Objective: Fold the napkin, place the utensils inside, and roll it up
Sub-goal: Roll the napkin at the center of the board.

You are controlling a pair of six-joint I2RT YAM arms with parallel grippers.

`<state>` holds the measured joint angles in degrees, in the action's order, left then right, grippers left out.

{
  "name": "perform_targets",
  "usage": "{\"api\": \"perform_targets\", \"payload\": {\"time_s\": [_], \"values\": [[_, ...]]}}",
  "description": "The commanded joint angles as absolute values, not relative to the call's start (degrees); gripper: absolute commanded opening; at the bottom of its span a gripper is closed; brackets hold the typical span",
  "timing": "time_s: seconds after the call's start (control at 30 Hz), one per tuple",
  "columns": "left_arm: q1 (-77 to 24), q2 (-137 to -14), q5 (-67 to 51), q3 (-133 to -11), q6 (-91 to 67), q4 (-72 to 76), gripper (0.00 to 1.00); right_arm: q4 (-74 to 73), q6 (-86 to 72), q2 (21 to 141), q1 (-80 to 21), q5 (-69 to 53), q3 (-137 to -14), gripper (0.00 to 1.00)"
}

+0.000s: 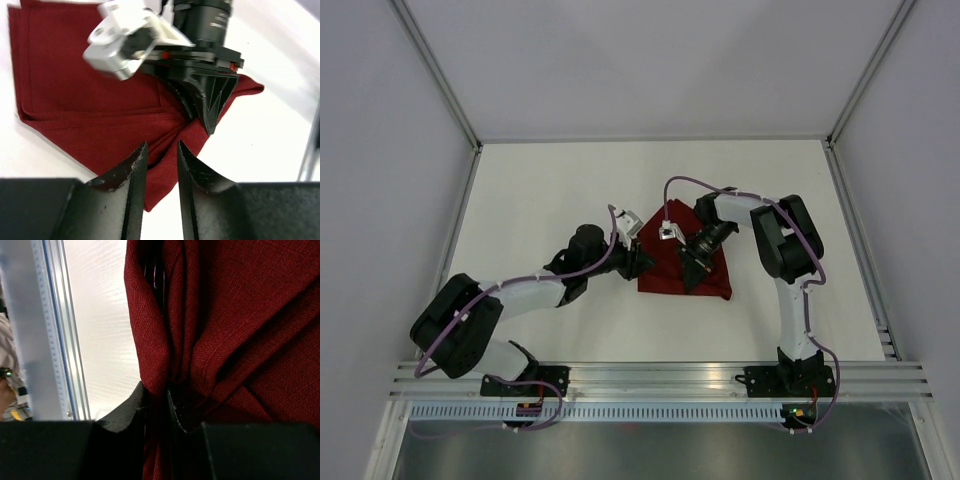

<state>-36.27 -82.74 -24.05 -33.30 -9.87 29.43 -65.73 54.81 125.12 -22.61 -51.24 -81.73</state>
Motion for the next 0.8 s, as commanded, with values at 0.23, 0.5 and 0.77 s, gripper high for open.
{"api": "perform_targets", "payload": {"time_s": [0.23, 0.5, 0.77], "values": [[-54.4, -82.2, 2.4, -32.2, 14.3, 32.3, 0.43, -66.8, 57.0, 135.3, -22.7, -40.8, -86.3, 0.09], [-63.5, -92.3, 10.4, -35.4, 29.2, 34.9, 0.50, -67.8, 56.6, 136.8, -22.5, -41.0, -87.9, 0.09], [-66.5, -98.2, 11.2, -37.8, 35.7, 38.0, 0.57, -68.0, 56.4, 137.5, -22.4, -41.0, -88.3, 0.08]]}}
